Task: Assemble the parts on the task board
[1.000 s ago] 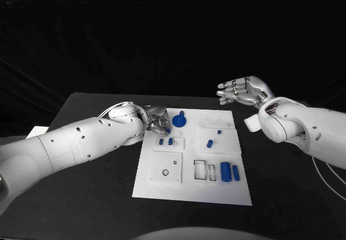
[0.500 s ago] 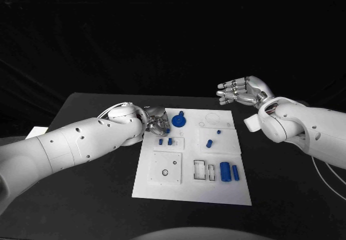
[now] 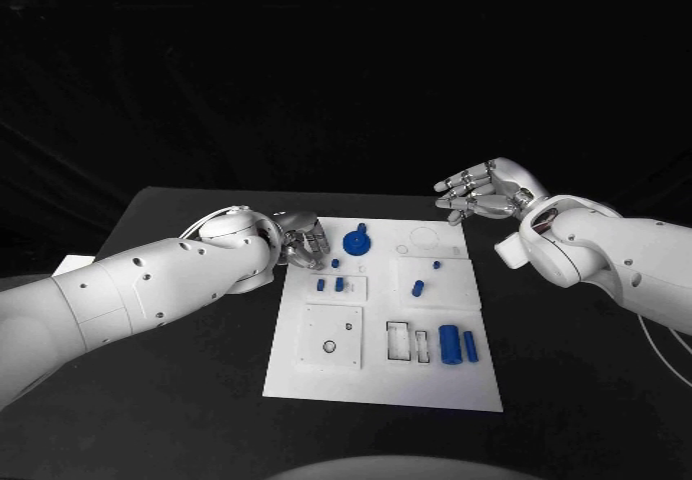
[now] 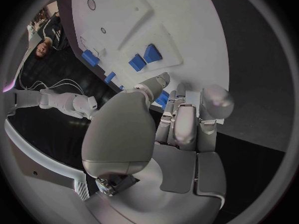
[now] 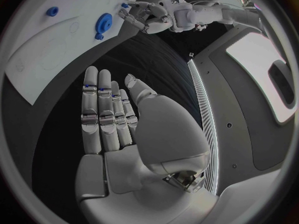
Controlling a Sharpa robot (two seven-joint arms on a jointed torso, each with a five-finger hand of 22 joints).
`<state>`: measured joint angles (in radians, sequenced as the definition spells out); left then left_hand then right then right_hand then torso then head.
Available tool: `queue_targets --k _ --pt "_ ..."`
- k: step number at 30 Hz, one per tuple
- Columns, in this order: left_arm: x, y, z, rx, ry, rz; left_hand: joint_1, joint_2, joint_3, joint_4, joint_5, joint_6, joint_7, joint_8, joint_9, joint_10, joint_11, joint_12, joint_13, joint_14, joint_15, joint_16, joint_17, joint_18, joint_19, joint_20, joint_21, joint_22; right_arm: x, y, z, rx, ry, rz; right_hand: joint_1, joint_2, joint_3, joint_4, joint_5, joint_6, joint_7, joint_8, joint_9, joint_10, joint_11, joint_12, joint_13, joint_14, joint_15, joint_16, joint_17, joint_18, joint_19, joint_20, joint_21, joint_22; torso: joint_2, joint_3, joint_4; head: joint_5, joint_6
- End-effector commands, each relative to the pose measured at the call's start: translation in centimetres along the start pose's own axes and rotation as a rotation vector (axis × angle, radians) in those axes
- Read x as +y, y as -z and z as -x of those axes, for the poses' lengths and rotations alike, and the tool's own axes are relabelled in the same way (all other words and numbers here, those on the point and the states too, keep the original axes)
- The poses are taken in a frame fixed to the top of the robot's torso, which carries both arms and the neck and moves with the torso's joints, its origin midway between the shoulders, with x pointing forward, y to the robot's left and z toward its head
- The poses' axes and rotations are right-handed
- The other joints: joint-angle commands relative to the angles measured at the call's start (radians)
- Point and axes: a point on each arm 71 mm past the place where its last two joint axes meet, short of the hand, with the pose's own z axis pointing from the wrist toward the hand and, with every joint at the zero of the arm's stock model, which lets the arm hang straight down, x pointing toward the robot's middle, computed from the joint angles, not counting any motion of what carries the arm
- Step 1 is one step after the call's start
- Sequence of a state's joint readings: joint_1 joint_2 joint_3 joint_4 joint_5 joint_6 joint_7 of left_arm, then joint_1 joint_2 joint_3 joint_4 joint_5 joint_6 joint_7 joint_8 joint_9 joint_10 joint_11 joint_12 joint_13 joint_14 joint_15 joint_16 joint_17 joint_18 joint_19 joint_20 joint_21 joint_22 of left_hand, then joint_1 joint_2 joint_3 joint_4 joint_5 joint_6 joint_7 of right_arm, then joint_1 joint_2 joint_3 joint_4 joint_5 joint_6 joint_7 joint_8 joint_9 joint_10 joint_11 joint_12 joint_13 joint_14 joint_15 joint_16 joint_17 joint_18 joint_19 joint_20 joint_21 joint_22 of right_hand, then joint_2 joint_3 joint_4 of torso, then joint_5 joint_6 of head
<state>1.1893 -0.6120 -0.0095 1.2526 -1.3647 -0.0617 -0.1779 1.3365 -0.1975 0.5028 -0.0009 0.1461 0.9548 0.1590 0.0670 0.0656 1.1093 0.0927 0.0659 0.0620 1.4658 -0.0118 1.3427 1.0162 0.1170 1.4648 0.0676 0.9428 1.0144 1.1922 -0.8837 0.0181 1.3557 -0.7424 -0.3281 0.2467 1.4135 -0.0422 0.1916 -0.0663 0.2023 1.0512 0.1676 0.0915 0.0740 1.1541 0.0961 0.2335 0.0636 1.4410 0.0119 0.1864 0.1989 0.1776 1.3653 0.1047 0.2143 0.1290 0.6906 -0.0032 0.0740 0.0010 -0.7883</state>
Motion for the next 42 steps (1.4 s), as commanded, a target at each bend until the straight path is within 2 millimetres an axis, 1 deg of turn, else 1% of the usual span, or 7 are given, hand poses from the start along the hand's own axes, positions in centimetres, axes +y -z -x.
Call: queue_targets --k 1,5,9,13,16,25,42 --pt "0.4 0.7 1.2 -0.127 0.233 -0.086 -0.009 0.014 -0.006 0.011 0.002 0.040 0.005 0.015 0.006 0.016 0.005 0.016 0.008 0.014 0.012 0.008 0.009 0.000 0.028 0.011 -0.027 -0.022 -0.3 0.3 -1.0 0.146 0.312 -0.010 -0.003 -0.011 0.011 -0.017 -0.005 0.032 -0.016 0.005 0.001 0.045 -0.021 -0.015 0.001 0.072 -0.027 0.068 0.041 0.005 0.072 -0.030 0.058 0.031 -0.001 0.0010 -0.0009 -0.006 0.006" --pt "1.4 1.8 2.1 -0.203 0.558 -0.159 -0.004 0.048 0.019 0.022 0.024 0.087 0.008 0.038 0.012 0.076 -0.003 0.059 0.023 0.001 0.008 -0.001 -0.013 -0.002 0.020 0.012 -0.010 -0.002 -0.4 0.9 -1.7 0.204 0.542 -0.006 -0.023 -0.029 0.046 -0.035 0.000 0.065 -0.028 -0.005 -0.001 0.094 -0.032 -0.056 0.002 0.067 -0.041 0.186 0.118 -0.002 0.087 -0.047 0.113 0.068 0.000 0.0003 -0.0008 -0.020 0.015" --pt "2.4 3.0 2.4 -0.262 0.987 -0.195 -0.017 0.048 0.014 0.036 0.023 0.072 0.015 0.035 0.004 0.040 0.005 0.082 0.030 -0.098 0.019 -0.102 -0.216 0.027 -0.062 0.022 -0.199 -0.149 -0.5 1.5 -2.8 0.251 0.753 0.004 -0.053 -0.048 0.086 -0.039 -0.021 0.086 -0.044 -0.021 -0.004 0.121 -0.043 -0.109 0.003 0.064 -0.052 0.320 0.206 -0.002 0.107 -0.055 0.189 0.121 0.001 -0.0018 0.0009 -0.039 0.020" --pt "3.3 4.1 2.0 -0.295 1.274 -0.193 -0.038 0.048 -0.011 0.050 0.020 0.066 0.018 0.038 0.003 0.019 0.010 0.097 0.034 -0.135 0.025 -0.129 -0.272 0.040 -0.102 0.029 -0.283 -0.213 -0.3 1.9 -3.7 0.280 0.885 0.018 -0.079 -0.065 0.126 -0.028 -0.034 0.087 -0.050 -0.028 -0.005 0.120 -0.041 -0.157 0.004 0.064 -0.052 0.462 0.298 -0.007 0.113 -0.054 0.266 0.177 0.000 -0.0015 0.0001 -0.046 0.022" --pt "3.7 4.7 1.7 -0.303 1.380 -0.187 -0.043 0.049 -0.026 0.052 0.020 0.064 0.019 0.040 0.003 0.012 0.011 0.110 0.037 -0.147 0.026 -0.133 -0.286 0.046 -0.117 0.032 -0.310 -0.232 -0.2 2.1 -4.4 0.299 0.944 0.027 -0.095 -0.083 0.142 -0.018 -0.044 0.084 -0.049 -0.028 -0.004 0.104 -0.041 -0.171 0.002 0.071 -0.048 0.632 0.461 -0.029 0.120 -0.054 0.443 0.363 0.000 -0.0027 0.0021 -0.054 0.024" --pt "3.8 5.8 1.1 -0.301 1.481 -0.186 -0.041 0.054 -0.043 0.050 0.021 0.067 0.019 0.048 0.004 0.008 0.010 0.134 0.045 -0.156 0.026 -0.131 -0.294 0.052 -0.128 0.036 -0.329 -0.246 0.1 2.2 -5.8 0.323 1.026 0.053 -0.101 -0.108 0.189 0.004 -0.064 0.080 -0.049 -0.027 -0.003 0.075 -0.036 -0.170 0.001 0.061 -0.038 0.852 0.665 -0.053 0.088 -0.047 0.690 0.616 0.001 -0.0031 0.0011 -0.053 0.028" --pt "3.9 6.1 1.1 -0.302 1.492 -0.185 -0.036 0.055 -0.049 0.045 0.022 0.067 0.019 0.052 0.005 0.003 0.010 0.145 0.048 -0.158 0.025 -0.128 -0.295 0.053 -0.128 0.037 -0.327 -0.244 -0.1 2.0 -7.2 0.388 1.031 0.050 -0.085 -0.095 0.248 0.022 -0.105 0.095 -0.050 -0.023 0.000 0.086 -0.038 -0.169 0.002 0.064 -0.039 0.988 0.794 -0.067 0.070 -0.035 0.873 0.812 0.001 -0.0006 0.0005 -0.054 0.023"
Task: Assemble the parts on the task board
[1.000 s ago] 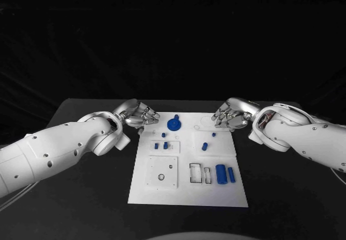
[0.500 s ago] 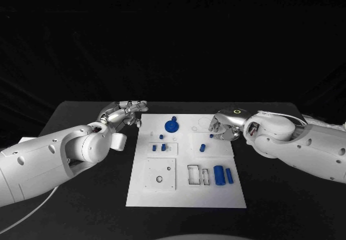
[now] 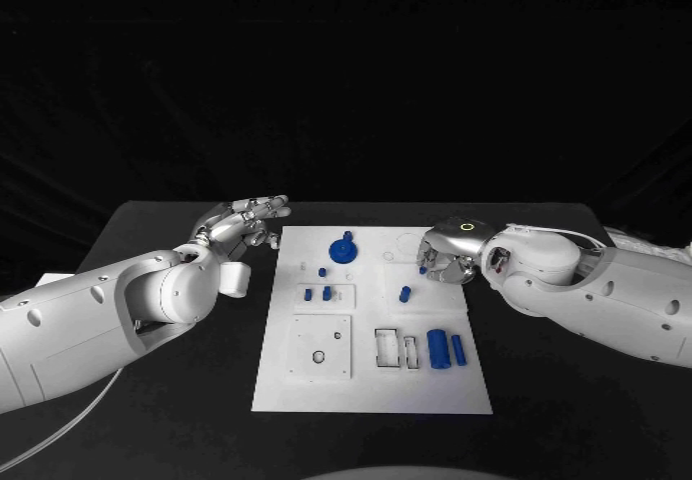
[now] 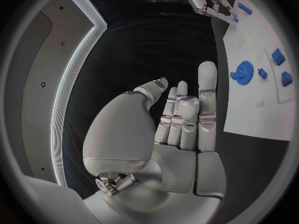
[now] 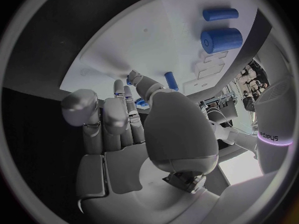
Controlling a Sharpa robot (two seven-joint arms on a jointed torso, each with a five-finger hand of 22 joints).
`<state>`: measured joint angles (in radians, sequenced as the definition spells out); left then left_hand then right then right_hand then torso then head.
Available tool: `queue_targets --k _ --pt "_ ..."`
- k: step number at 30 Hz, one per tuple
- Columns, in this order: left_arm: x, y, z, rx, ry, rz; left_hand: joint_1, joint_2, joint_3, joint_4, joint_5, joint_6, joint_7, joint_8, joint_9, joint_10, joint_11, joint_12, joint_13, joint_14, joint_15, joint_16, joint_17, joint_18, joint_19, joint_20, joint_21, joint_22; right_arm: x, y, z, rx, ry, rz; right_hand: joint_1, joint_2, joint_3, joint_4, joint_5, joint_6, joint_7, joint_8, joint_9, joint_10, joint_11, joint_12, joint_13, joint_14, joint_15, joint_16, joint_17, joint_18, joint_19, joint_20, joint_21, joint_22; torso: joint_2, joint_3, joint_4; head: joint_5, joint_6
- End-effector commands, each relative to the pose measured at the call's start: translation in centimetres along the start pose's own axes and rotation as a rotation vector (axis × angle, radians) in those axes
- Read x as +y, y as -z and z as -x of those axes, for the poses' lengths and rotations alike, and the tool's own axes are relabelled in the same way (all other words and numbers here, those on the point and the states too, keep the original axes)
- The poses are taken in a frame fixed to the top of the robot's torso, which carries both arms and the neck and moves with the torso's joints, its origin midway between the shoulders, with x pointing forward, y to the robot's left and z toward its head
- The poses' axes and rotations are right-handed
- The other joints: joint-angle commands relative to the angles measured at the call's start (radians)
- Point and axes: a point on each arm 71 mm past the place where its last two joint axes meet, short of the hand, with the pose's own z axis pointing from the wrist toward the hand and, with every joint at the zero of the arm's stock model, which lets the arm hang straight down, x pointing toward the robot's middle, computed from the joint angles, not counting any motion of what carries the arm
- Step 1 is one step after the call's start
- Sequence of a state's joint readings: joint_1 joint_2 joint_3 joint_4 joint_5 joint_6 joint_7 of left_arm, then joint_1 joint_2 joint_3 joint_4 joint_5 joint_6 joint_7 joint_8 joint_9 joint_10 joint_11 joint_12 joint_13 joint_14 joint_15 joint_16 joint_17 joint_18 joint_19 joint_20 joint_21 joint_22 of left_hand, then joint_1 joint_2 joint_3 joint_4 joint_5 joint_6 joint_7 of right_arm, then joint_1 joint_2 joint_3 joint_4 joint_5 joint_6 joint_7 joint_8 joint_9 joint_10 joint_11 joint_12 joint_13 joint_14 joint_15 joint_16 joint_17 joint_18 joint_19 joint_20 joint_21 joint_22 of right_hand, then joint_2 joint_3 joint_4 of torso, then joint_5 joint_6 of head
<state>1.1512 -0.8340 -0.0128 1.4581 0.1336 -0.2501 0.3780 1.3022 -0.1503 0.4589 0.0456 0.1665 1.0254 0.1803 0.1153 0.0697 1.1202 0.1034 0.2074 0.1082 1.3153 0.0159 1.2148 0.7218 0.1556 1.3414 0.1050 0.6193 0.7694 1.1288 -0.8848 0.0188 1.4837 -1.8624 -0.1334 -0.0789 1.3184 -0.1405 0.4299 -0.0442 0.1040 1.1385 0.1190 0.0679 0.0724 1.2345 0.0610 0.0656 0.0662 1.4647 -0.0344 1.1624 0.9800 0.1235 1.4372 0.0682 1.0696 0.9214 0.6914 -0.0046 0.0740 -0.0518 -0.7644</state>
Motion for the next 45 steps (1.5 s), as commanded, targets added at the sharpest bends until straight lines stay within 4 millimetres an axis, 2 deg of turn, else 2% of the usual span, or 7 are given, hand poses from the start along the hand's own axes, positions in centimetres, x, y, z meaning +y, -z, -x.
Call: queue_targets --k 1,7,14,28,37,45 --pt "-0.1 0.0 -0.1 0.000 0.021 -0.015 -0.001 0.008 -0.006 -0.003 0.002 -0.004 -0.002 0.004 0.000 -0.009 -0.001 0.005 0.002 -0.008 -0.002 0.000 -0.002 0.015 -0.005 0.000 -0.005 0.000 0.2 -0.1 -0.5 0.045 0.026 0.003 0.011 0.006 0.014 0.000 -0.010 0.010 -0.001 0.000 0.002 0.007 -0.003 -0.001 -0.001 0.041 0.007 0.017 0.017 -0.013 -0.002 0.002 0.024 0.026 0.000 0.0009 0.0003 0.000 -0.001" --pt "-0.1 0.1 -0.2 0.001 0.022 -0.014 0.001 0.009 -0.007 -0.004 0.002 -0.005 -0.002 0.005 0.000 -0.011 -0.001 0.007 0.003 -0.008 -0.002 0.000 -0.002 0.015 -0.005 0.000 -0.004 0.001 0.5 -0.4 -0.9 0.058 0.018 0.012 0.016 0.016 0.041 0.005 -0.036 0.016 -0.001 -0.001 0.002 0.012 -0.003 -0.002 -0.001 0.039 0.006 0.038 0.034 -0.016 -0.007 0.003 0.055 0.059 0.000 0.0009 0.0003 0.001 -0.002" --pt "-0.1 0.1 -0.1 0.001 0.021 -0.013 0.007 0.011 -0.008 -0.009 0.003 -0.006 -0.002 0.006 0.000 -0.015 -0.001 0.013 0.004 -0.009 -0.002 0.002 -0.004 0.016 -0.006 0.001 -0.004 0.001 0.8 -0.7 -1.1 0.064 0.009 0.021 0.015 0.019 0.055 0.009 -0.046 0.018 0.000 -0.001 0.003 0.013 -0.003 -0.002 -0.001 0.037 0.007 0.049 0.041 -0.016 -0.011 0.005 0.070 0.074 0.000 0.0005 0.0013 0.001 -0.004" --pt "-0.1 0.1 -0.2 0.002 0.022 -0.008 0.011 0.012 -0.011 -0.013 0.003 -0.009 -0.001 0.007 -0.001 -0.022 0.000 0.020 0.006 -0.011 -0.002 0.002 -0.008 0.017 -0.007 0.001 -0.007 -0.001 0.9 -0.9 -1.1 0.068 0.009 0.011 0.035 0.056 0.094 0.008 -0.054 0.070 -0.011 0.018 0.017 0.069 -0.019 0.009 0.007 0.040 -0.005 0.090 0.075 -0.037 0.012 -0.003 0.186 0.213 -0.001 0.0006 0.0004 0.001 -0.007" --pt "0.0 0.0 -0.1 -0.002 0.020 -0.006 0.014 0.013 -0.011 -0.016 0.003 -0.012 0.000 0.007 -0.001 -0.026 0.001 0.023 0.006 -0.012 -0.002 0.002 -0.011 0.018 -0.008 0.002 -0.009 -0.003 1.2 -0.6 -0.2 -0.029 0.002 0.009 0.039 0.061 0.099 0.004 -0.054 0.075 -0.010 0.018 0.021 0.077 -0.020 0.006 0.008 0.040 -0.007 0.099 0.083 -0.038 0.012 -0.006 0.196 0.223 -0.001 0.0013 0.0000 0.002 -0.006" --pt "0.0 0.0 0.0 -0.004 0.020 -0.005 0.015 0.013 -0.012 -0.017 0.003 -0.014 0.001 0.008 -0.001 -0.030 0.001 0.026 0.007 -0.014 -0.001 0.001 -0.014 0.018 -0.009 0.002 -0.012 -0.006 1.2 -0.2 0.6 -0.085 -0.003 0.004 0.036 0.059 0.098 0.004 -0.055 0.077 -0.010 0.019 0.023 0.079 -0.020 0.005 0.008 0.040 -0.007 0.102 0.085 -0.039 0.012 -0.007 0.200 0.228 -0.001 0.0004 0.0004 0.003 -0.005"
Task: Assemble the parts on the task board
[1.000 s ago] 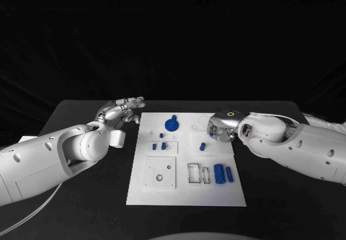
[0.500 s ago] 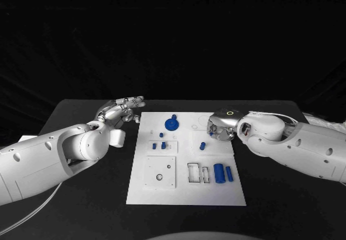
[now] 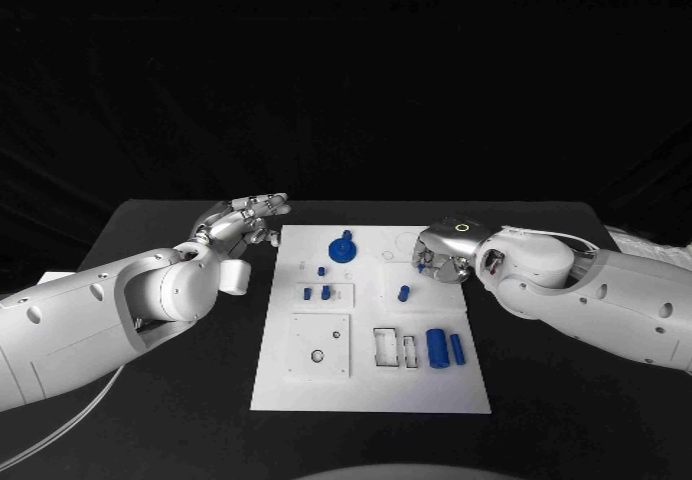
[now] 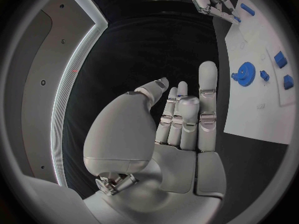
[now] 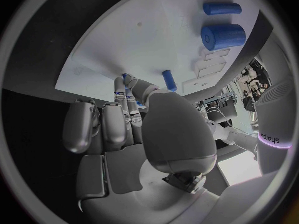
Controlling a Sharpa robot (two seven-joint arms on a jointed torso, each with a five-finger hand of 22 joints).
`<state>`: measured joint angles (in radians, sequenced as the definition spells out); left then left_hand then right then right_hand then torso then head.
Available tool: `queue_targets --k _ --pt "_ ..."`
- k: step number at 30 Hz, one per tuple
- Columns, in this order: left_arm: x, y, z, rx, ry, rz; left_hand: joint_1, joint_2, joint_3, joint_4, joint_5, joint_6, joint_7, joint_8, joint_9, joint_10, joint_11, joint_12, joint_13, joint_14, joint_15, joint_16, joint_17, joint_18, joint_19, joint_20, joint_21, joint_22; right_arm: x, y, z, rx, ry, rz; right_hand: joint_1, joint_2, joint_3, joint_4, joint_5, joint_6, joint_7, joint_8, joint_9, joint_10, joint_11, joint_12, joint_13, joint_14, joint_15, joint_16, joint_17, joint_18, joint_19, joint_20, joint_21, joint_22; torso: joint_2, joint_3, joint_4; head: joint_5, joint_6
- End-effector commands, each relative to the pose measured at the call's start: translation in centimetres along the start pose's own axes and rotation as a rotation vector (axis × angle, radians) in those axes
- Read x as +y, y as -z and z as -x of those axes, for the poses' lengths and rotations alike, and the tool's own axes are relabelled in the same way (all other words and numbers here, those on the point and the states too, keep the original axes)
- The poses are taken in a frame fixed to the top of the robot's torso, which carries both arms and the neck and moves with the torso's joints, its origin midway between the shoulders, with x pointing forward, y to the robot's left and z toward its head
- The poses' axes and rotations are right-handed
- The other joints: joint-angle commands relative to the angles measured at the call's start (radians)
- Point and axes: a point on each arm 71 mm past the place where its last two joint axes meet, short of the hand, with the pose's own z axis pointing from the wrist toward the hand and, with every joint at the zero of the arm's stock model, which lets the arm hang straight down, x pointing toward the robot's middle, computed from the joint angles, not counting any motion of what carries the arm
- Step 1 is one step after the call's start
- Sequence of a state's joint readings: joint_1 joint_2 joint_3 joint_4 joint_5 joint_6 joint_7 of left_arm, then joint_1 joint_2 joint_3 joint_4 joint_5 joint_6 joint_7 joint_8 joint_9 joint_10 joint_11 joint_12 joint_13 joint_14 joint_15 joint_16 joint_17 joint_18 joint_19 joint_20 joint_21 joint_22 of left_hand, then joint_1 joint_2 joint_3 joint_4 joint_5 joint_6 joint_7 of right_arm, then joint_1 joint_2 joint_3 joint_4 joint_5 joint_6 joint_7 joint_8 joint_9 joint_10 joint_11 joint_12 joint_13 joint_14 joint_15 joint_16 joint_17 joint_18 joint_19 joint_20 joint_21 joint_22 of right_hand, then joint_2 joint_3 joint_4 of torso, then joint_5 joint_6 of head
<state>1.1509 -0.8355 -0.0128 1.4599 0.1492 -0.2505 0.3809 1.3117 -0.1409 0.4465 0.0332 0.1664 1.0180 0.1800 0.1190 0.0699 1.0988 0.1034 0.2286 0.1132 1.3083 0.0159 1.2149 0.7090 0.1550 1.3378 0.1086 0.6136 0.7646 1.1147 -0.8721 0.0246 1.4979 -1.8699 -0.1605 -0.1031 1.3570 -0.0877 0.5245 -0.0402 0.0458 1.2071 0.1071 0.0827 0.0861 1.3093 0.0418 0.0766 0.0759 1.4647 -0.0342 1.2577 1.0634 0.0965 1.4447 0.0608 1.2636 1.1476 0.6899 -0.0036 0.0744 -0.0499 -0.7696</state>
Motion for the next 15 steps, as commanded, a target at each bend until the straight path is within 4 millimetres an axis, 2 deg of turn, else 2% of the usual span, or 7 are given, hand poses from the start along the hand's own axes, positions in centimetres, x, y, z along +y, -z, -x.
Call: queue_targets --k 1,10,15 --pt "0.0 0.0 0.0 0.001 0.005 -0.006 0.006 0.003 -0.001 -0.006 0.003 -0.008 0.002 0.004 -0.002 -0.011 0.002 0.006 0.002 -0.007 -0.001 0.001 -0.002 0.019 -0.005 -0.001 -0.007 -0.001 0.2 0.1 0.8 -0.059 0.005 0.002 -0.002 0.006 0.003 0.000 0.004 0.008 0.002 0.004 0.009 0.005 -0.001 -0.006 -0.002 0.040 -0.007 0.007 0.002 -0.012 0.004 0.001 0.006 0.002 0.000 -0.0004 -0.0003 0.001 0.001" --pt "0.0 0.0 0.0 0.000 0.005 -0.004 0.006 0.003 -0.003 -0.007 0.003 -0.012 0.003 0.003 -0.002 -0.017 0.004 0.009 0.002 -0.009 0.000 0.000 -0.005 0.020 -0.008 0.000 -0.012 -0.005 0.6 0.8 2.0 -0.081 -0.001 0.010 -0.003 0.004 0.003 0.000 0.004 0.008 0.002 0.003 0.010 0.005 -0.001 -0.008 -0.002 0.040 -0.007 0.009 0.004 -0.012 0.004 0.000 0.008 0.004 0.000 -0.0007 -0.0016 0.000 0.003" --pt "0.0 0.0 0.0 0.001 0.005 -0.002 0.006 0.003 -0.003 -0.008 0.003 -0.013 0.004 0.003 -0.002 -0.019 0.004 0.010 0.002 -0.011 0.001 -0.001 -0.009 0.020 -0.009 0.000 -0.016 -0.008 2.0 1.5 3.0 -0.102 -0.021 0.045 -0.003 0.001 0.002 -0.001 0.003 0.009 0.002 0.003 0.010 0.005 -0.001 -0.009 -0.002 0.040 -0.007 0.010 0.004 -0.012 0.004 0.000 0.010 0.005 0.001 -0.0004 -0.0016 0.005 0.003"
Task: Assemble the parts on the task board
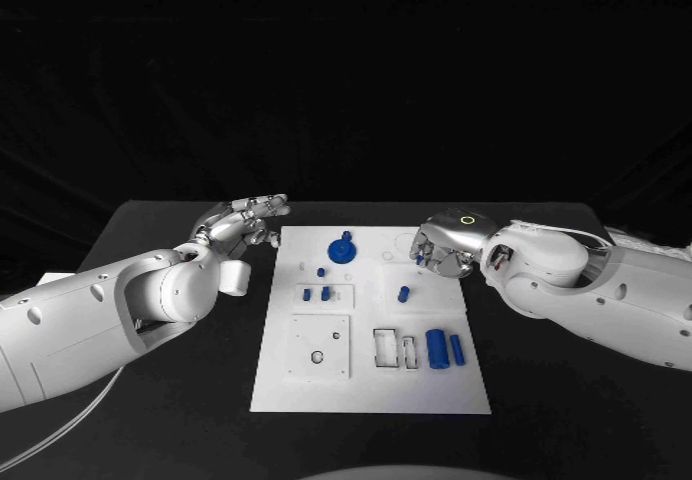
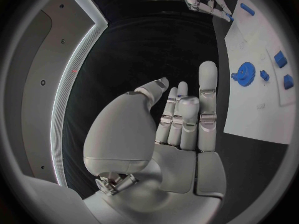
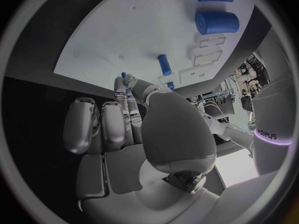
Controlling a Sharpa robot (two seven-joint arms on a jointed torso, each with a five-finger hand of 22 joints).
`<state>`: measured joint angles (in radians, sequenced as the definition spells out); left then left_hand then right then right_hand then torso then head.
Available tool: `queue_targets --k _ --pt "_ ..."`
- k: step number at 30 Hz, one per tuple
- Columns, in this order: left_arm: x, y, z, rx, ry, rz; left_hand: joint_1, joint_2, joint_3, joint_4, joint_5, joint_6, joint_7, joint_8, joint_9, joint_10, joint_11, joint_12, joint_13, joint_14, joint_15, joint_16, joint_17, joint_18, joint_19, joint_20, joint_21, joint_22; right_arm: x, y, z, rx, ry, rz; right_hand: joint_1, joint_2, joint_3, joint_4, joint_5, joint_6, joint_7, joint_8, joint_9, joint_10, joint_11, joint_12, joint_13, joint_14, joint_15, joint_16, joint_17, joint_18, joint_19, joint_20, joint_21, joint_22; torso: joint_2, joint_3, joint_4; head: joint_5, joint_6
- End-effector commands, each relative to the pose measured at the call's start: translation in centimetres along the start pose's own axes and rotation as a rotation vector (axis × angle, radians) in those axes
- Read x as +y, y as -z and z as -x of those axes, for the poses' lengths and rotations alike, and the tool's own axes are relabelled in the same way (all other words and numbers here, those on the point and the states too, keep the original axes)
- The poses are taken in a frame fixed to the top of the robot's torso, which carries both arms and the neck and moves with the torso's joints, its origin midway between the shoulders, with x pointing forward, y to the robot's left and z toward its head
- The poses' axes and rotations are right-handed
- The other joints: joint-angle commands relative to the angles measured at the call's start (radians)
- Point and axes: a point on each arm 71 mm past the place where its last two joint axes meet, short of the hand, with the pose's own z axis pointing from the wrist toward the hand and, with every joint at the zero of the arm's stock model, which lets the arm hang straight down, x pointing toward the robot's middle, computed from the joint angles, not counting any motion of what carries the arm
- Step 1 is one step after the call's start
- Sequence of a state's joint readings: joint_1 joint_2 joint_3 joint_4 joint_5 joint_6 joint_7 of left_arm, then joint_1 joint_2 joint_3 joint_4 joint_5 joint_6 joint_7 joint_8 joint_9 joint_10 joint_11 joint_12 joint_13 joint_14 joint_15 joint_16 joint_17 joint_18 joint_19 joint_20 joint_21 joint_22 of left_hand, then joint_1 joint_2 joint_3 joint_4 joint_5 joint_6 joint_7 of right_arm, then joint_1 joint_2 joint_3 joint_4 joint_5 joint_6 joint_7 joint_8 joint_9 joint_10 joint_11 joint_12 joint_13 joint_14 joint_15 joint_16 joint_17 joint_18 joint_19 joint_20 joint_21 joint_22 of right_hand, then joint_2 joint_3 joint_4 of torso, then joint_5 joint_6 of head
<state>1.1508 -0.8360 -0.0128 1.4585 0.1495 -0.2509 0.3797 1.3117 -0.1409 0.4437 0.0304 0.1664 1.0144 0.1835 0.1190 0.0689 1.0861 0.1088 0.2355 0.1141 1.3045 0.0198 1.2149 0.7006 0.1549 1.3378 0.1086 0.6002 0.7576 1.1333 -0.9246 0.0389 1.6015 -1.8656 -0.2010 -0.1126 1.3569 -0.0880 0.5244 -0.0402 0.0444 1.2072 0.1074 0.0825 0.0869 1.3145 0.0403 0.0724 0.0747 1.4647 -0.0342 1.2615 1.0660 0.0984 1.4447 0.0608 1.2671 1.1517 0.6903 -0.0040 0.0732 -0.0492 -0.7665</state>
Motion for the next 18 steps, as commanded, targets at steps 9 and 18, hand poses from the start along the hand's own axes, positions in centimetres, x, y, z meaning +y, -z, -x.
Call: queue_targets --k 9,18 --pt "0.1 0.0 -0.2 0.011 0.009 0.000 0.006 0.003 -0.003 -0.006 0.004 -0.013 0.002 0.003 -0.001 -0.013 0.000 0.007 0.002 -0.010 -0.002 -0.002 -0.005 0.021 -0.012 0.001 -0.007 -0.005 6.1 0.0 2.1 -0.060 -0.057 0.149 -0.003 0.000 0.002 -0.002 0.005 0.009 0.002 0.003 0.010 0.000 0.001 -0.005 -0.001 0.040 -0.007 0.008 0.004 -0.014 0.004 0.000 0.008 0.004 0.000 -0.0007 0.0032 0.022 -0.003" --pt "0.2 0.0 -0.4 0.017 0.012 0.003 0.006 0.003 -0.003 -0.007 0.004 -0.015 0.002 0.003 -0.002 -0.015 0.001 0.008 0.002 -0.011 -0.001 -0.002 -0.007 0.021 -0.013 0.002 -0.010 -0.007 10.3 -1.0 1.2 -0.044 -0.101 0.259 -0.001 0.000 0.004 -0.004 0.006 0.008 0.004 0.002 0.010 -0.001 0.001 -0.007 -0.002 0.040 -0.006 0.009 0.003 -0.014 0.002 -0.001 0.008 0.002 0.001 -0.0024 0.0043 0.072 -0.020"
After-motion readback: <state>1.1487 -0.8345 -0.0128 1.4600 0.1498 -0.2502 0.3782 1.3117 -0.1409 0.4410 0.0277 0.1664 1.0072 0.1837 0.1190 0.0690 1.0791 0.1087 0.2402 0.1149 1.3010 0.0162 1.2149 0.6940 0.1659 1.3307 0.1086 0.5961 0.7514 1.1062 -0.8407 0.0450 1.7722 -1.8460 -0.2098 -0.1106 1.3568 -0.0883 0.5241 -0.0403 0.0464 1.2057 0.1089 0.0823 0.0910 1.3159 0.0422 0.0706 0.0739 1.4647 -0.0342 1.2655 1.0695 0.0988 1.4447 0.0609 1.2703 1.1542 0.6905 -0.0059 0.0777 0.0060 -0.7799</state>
